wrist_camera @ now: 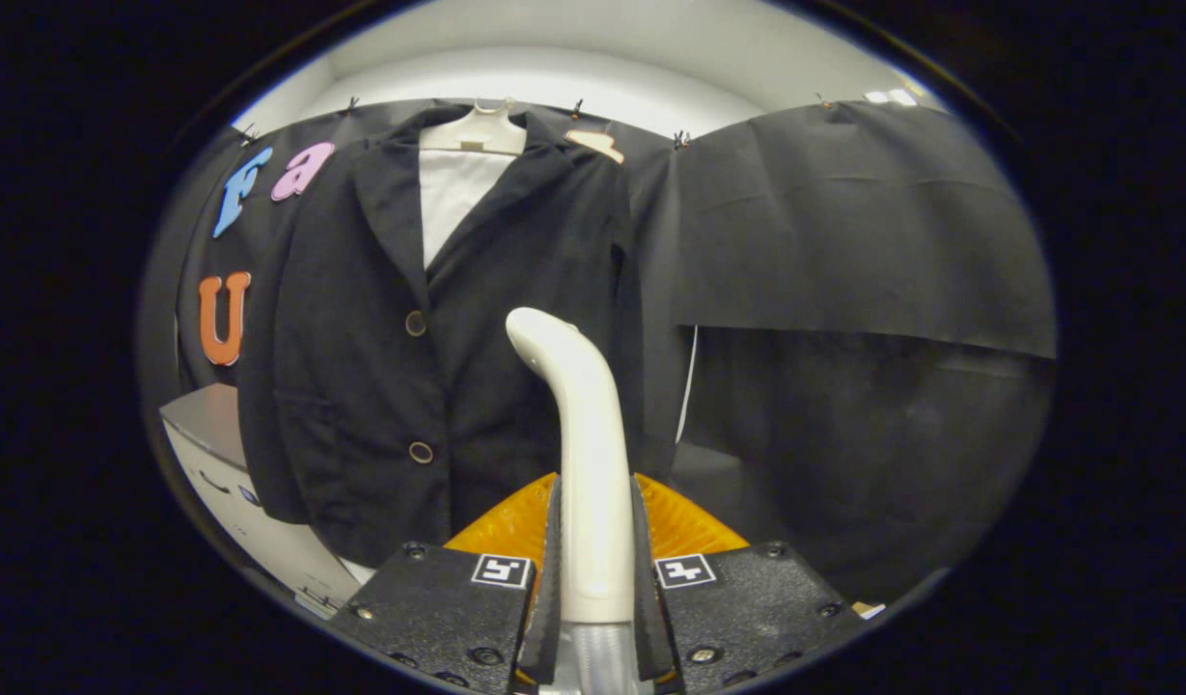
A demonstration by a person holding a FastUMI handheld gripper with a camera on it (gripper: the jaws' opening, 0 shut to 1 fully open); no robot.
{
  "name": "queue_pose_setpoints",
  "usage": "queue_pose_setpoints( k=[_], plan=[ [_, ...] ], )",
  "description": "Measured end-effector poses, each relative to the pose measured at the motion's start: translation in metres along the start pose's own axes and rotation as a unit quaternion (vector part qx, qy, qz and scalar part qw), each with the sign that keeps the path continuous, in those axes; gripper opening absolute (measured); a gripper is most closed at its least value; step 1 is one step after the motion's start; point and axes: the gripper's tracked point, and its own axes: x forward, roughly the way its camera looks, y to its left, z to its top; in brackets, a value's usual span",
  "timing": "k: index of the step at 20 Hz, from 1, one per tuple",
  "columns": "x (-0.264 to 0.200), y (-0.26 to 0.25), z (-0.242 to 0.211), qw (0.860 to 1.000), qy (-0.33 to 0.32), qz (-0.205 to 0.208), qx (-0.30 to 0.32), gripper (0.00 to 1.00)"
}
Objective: Iron the clothes twice with a garment steamer, once on the left side and once on the right side.
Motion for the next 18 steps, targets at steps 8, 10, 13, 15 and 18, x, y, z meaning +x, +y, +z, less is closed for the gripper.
queue_pose_setpoints(
  k=[8, 10, 13, 15, 18],
  plan=[
    [-0.01, 0.002, -0.061, 0.999, 0.038, -0.026, -0.012, 0.34],
    [-0.01, 0.004, -0.077, 0.998, 0.047, -0.033, -0.015, 0.34],
    [-0.011, 0.006, -0.1, 0.997, 0.06, -0.037, -0.013, 0.34],
    [-0.011, 0.009, -0.116, 0.997, 0.071, -0.035, -0.013, 0.34],
    [-0.017, 0.014, -0.141, 0.996, 0.087, -0.032, -0.017, 0.34]
  ],
)
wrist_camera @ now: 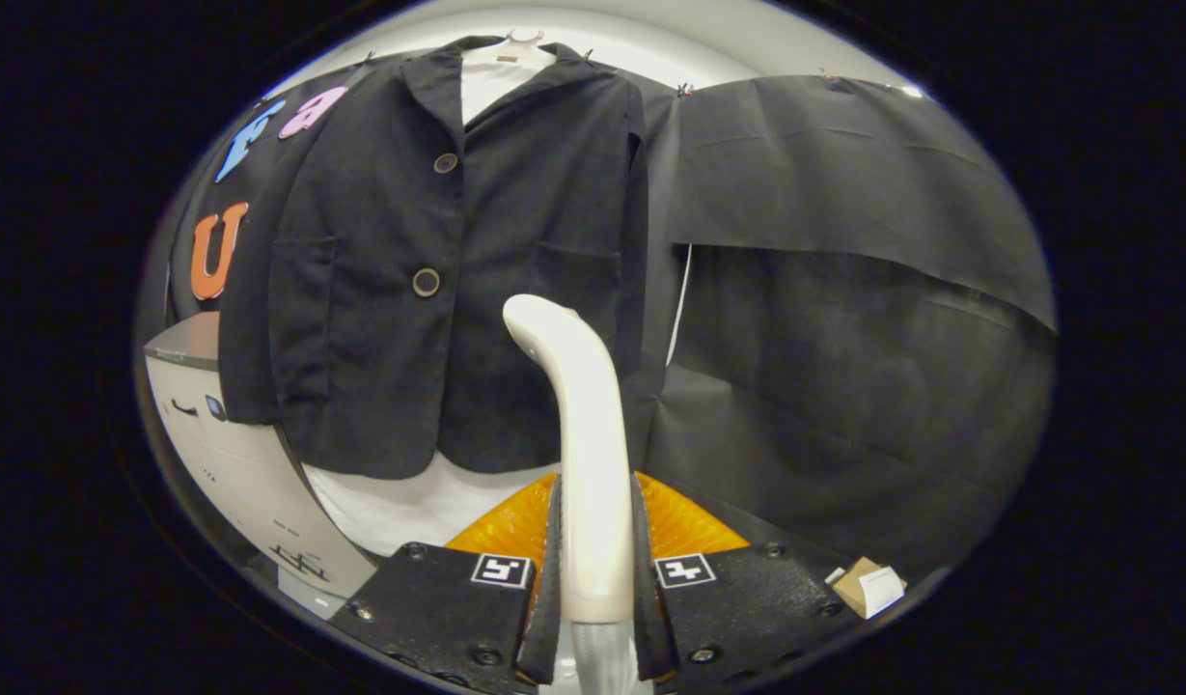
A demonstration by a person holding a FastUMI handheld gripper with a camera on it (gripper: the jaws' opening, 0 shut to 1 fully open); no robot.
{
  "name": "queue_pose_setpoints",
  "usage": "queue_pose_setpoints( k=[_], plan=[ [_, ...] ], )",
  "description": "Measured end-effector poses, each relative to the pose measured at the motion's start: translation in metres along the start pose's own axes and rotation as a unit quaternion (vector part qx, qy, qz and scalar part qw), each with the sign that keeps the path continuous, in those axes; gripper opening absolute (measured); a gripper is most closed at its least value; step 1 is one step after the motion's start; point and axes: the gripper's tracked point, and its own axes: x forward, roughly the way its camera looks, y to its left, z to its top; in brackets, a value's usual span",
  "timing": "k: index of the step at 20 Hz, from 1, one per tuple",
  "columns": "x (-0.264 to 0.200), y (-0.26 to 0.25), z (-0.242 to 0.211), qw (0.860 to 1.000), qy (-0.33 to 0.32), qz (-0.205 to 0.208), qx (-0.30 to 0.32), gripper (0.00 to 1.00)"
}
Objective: Iron the clothes twice with a garment steamer, once on the left side and once on the right side.
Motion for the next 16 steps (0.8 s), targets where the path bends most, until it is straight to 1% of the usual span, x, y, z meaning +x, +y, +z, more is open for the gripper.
queue_pose_setpoints(
  k=[2, 5, 8, 11, 16],
  plan=[
    [0.004, 0.004, -0.011, 1.0, 0.013, 0.002, -0.004, 0.34],
    [0.002, 0.007, -0.04, 0.999, 0.037, 0.005, -0.008, 0.34],
    [-0.002, 0.008, -0.058, 0.998, 0.054, 0.007, -0.004, 0.34],
    [-0.005, 0.008, -0.063, 0.998, 0.061, 0.01, 0.0, 0.34],
    [-0.019, 0.011, -0.055, 0.998, 0.054, 0.013, 0.002, 0.34]
  ],
)
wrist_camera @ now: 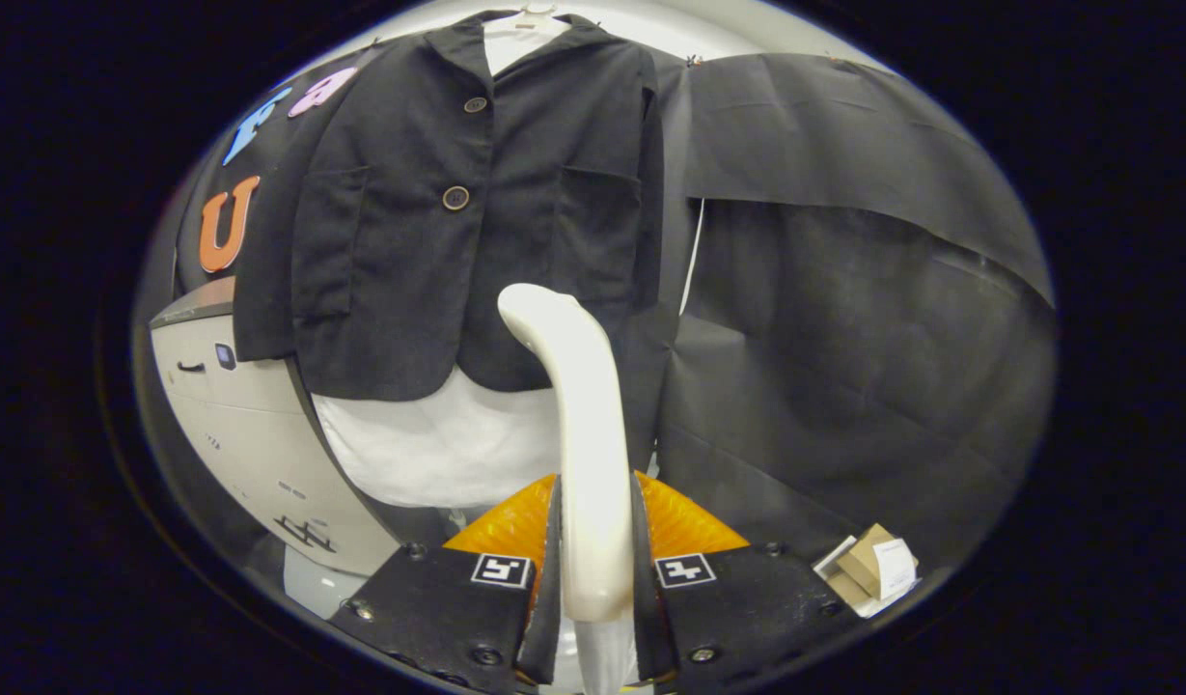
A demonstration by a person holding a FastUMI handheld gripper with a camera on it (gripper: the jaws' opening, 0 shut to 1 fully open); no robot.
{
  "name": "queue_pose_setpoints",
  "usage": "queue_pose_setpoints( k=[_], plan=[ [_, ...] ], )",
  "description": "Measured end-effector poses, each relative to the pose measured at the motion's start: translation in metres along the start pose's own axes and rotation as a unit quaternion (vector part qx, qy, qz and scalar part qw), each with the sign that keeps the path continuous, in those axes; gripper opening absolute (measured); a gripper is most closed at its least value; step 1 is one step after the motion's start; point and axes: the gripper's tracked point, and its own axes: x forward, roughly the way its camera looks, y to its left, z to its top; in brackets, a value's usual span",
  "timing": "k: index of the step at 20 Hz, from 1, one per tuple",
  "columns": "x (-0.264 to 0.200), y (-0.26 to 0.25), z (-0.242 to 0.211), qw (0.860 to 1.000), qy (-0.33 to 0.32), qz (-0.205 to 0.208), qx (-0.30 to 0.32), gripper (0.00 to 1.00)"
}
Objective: Iron the clothes twice with a garment steamer, once on the left side and once on the right side.
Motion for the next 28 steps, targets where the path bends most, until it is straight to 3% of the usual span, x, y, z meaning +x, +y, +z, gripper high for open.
queue_pose_setpoints(
  k=[9, 28],
  plan=[
    [-0.058, 0.016, 0.025, 0.999, -0.029, 0.029, 0.017, 0.34],
    [-0.227, 0.093, 0.047, 0.986, -0.079, 0.144, 0.018, 0.34]
  ],
)
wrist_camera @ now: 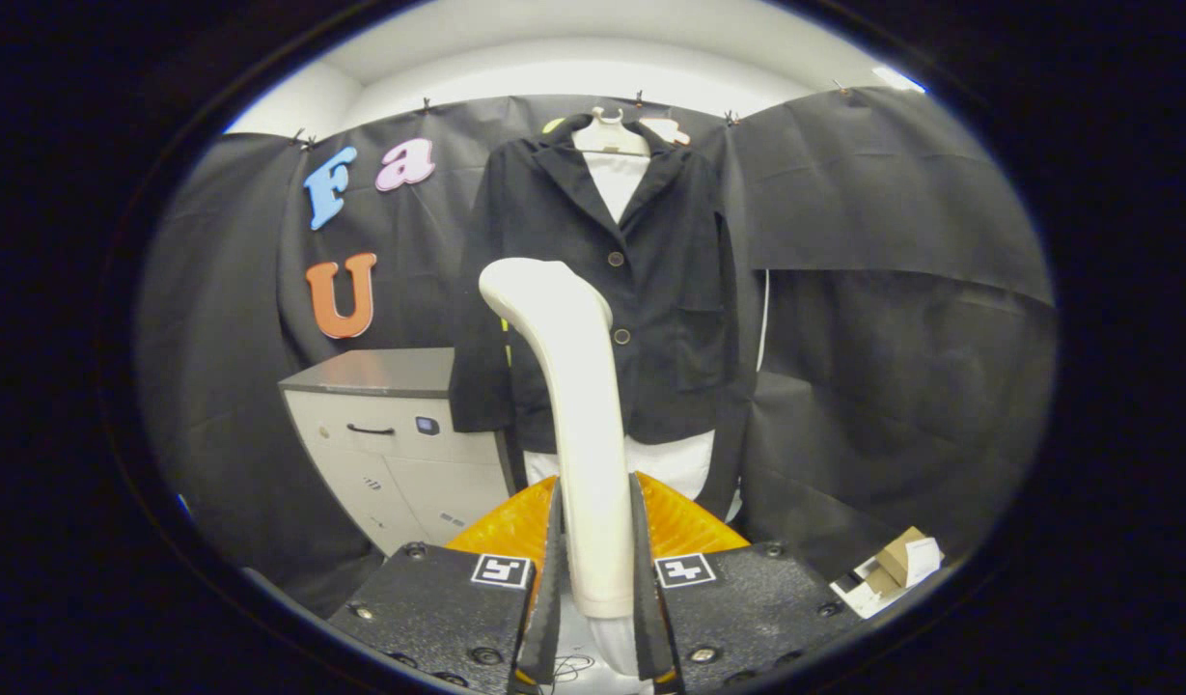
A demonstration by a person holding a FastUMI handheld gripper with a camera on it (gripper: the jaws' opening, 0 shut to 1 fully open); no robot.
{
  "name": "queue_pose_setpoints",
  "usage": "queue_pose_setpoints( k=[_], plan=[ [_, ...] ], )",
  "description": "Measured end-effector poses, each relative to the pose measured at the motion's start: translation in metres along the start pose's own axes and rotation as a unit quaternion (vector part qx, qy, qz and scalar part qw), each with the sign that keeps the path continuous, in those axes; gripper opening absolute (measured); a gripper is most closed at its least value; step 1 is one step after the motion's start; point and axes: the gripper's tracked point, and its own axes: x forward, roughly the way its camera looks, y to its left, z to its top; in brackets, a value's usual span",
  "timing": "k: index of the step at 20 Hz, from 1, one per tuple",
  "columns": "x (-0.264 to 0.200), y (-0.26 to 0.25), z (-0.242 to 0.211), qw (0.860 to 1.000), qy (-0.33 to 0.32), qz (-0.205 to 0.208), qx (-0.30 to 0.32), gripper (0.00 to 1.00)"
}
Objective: Iron the clothes twice with a garment steamer, once on the left side and once on the right side.
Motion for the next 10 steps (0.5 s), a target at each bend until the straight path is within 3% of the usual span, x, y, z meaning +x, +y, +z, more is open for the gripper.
queue_pose_setpoints(
  k=[10],
  plan=[
    [-0.028, 0.017, -0.009, 1.0, 0.006, 0.021, 0.007, 0.34]
  ],
)
